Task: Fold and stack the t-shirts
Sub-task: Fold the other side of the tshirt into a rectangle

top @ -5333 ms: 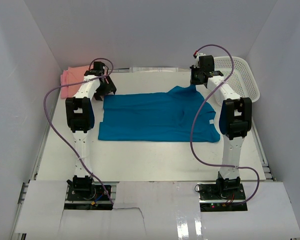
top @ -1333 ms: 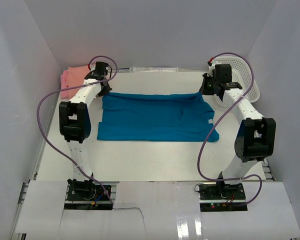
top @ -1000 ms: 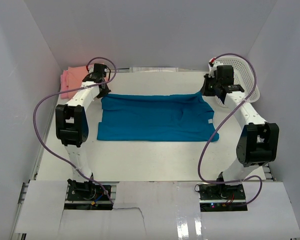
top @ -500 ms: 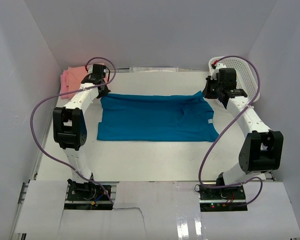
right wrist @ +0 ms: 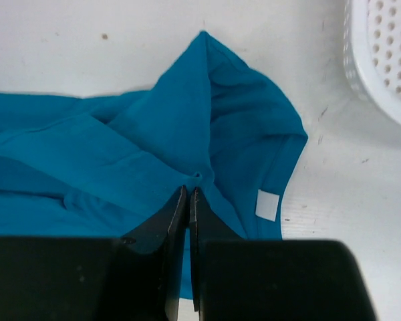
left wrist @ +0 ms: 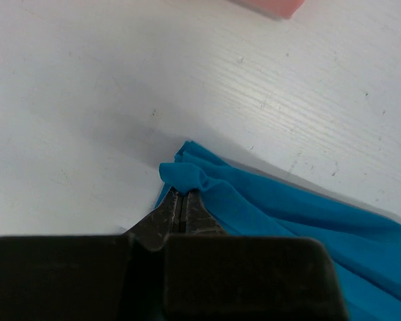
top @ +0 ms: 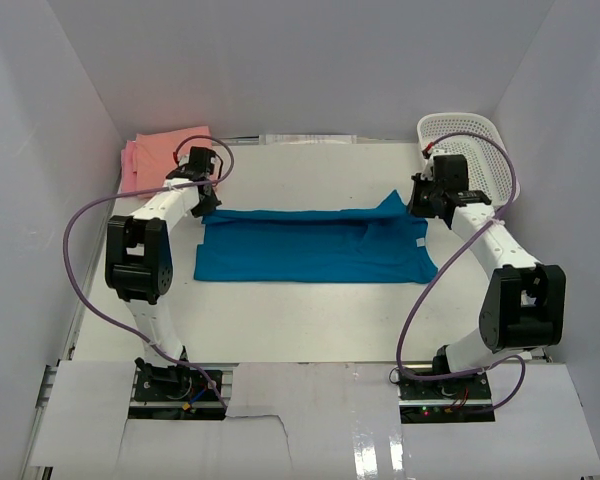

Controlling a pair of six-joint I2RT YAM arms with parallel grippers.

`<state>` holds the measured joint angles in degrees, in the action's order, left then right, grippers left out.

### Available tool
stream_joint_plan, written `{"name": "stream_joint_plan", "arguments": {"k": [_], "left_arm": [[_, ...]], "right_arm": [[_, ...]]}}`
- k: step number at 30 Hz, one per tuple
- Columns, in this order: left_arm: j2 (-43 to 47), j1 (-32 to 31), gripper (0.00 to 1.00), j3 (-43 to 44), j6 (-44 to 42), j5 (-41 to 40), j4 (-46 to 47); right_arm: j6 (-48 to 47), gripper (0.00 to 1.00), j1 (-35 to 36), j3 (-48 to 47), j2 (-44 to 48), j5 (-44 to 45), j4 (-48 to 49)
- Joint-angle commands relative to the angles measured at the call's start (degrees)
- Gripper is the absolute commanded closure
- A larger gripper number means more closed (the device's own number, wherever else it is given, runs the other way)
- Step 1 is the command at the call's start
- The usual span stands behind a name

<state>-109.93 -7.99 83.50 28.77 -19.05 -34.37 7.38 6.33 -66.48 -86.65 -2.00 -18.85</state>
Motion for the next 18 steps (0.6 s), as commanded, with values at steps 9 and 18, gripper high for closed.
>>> {"name": "stream_joint_plan", "arguments": {"k": [9, 18], "left_arm": [[5.8, -4.1, 1.00, -2.3, -0.2, -5.6, -0.7], [6.3, -5.5, 0.63, -6.2, 2.3, -7.3, -7.4]], "right_arm": [[3.3, 0.92, -0.4, 9.9, 2.7, 7.5, -4.8], [3.3, 0.78, -0.4, 11.7, 2.5, 8.5, -7.1]]}}
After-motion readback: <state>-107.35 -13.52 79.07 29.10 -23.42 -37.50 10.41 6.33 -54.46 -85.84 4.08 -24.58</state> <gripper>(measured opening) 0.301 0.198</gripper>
